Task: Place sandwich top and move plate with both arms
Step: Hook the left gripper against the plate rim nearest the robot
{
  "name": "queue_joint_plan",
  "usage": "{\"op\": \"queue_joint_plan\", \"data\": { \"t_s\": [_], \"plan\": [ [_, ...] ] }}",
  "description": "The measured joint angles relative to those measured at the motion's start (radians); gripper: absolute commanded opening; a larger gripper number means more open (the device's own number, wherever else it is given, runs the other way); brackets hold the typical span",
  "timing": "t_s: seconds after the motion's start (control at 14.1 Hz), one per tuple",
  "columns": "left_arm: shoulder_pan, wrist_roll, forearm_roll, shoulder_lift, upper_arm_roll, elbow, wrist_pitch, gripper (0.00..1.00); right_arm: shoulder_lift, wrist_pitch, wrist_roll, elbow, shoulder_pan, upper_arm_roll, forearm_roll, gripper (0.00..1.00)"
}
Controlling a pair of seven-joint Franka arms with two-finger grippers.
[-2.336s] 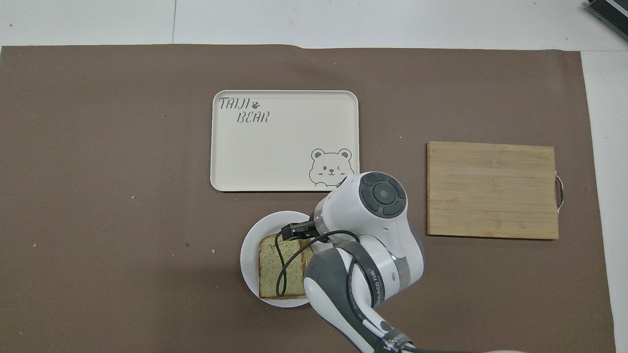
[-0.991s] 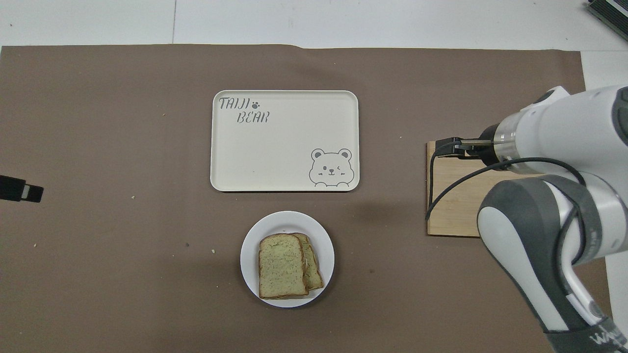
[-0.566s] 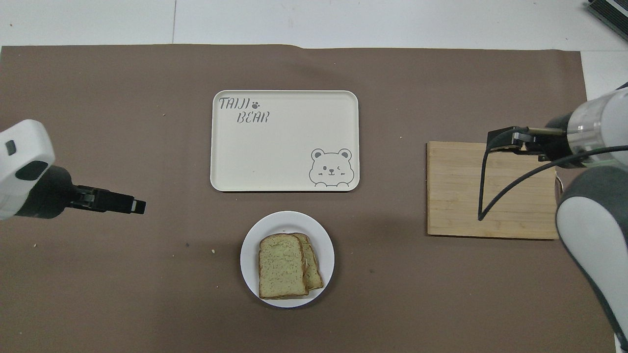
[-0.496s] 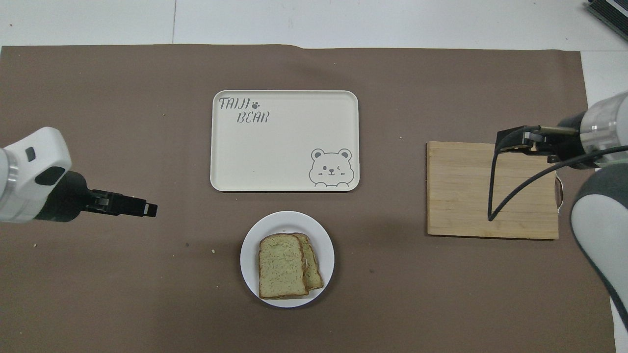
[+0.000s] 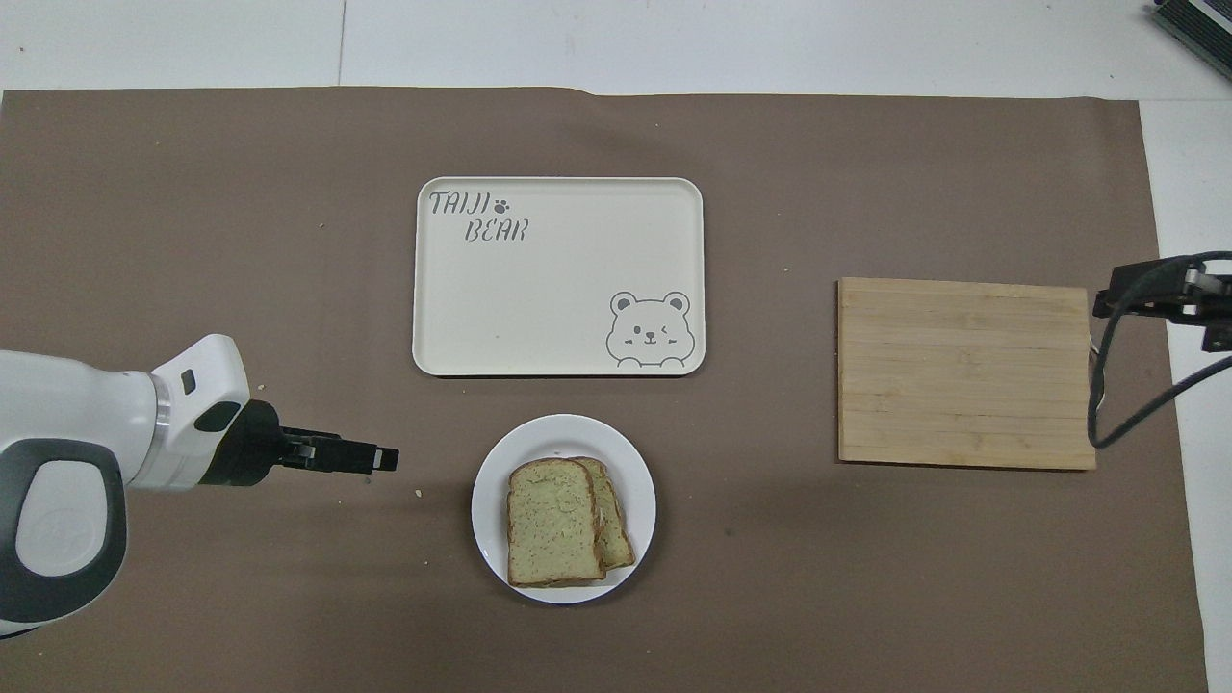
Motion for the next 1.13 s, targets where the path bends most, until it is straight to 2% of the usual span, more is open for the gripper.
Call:
{"op": "queue_joint_plan", "data": {
  "t_s": [0.14, 0.28, 0.5, 0.71, 0.99, 1.13],
  "plan": [
    [-0.025, 0.060, -0.066, 0.000, -0.001, -0.072, 0.068, 0.86, -0.003, -0.008, -0.014, 0.000, 0.000, -0.013, 0.000, 1.00],
    [-0.042, 0.151, -0.177, 0.001, -0.001, -0.153, 0.140, 0.85, -0.003, -0.012, -0.016, 0.000, 0.002, -0.010, 0.000, 1.00],
    [-0.068, 0.289, -0.351, 0.003, 0.000, -0.253, 0.219, 0.77, -0.004, -0.025, -0.063, 0.000, 0.006, -0.002, 0.000, 1.00],
    [-0.105, 0.359, -0.498, 0.005, 0.000, -0.299, 0.248, 0.71, -0.004, -0.033, -0.127, 0.000, -0.004, -0.007, 0.000, 1.00],
    [-0.125, 0.383, -0.574, 0.020, 0.000, -0.311, 0.251, 0.70, -0.005, -0.037, -0.135, 0.000, -0.002, -0.009, 0.000, 1.00],
    [-0.125, 0.393, -0.612, 0.028, 0.001, -0.319, 0.248, 0.68, -0.005, -0.038, -0.135, 0.000, 0.031, -0.035, -0.004, 1.00]
  ]
}}
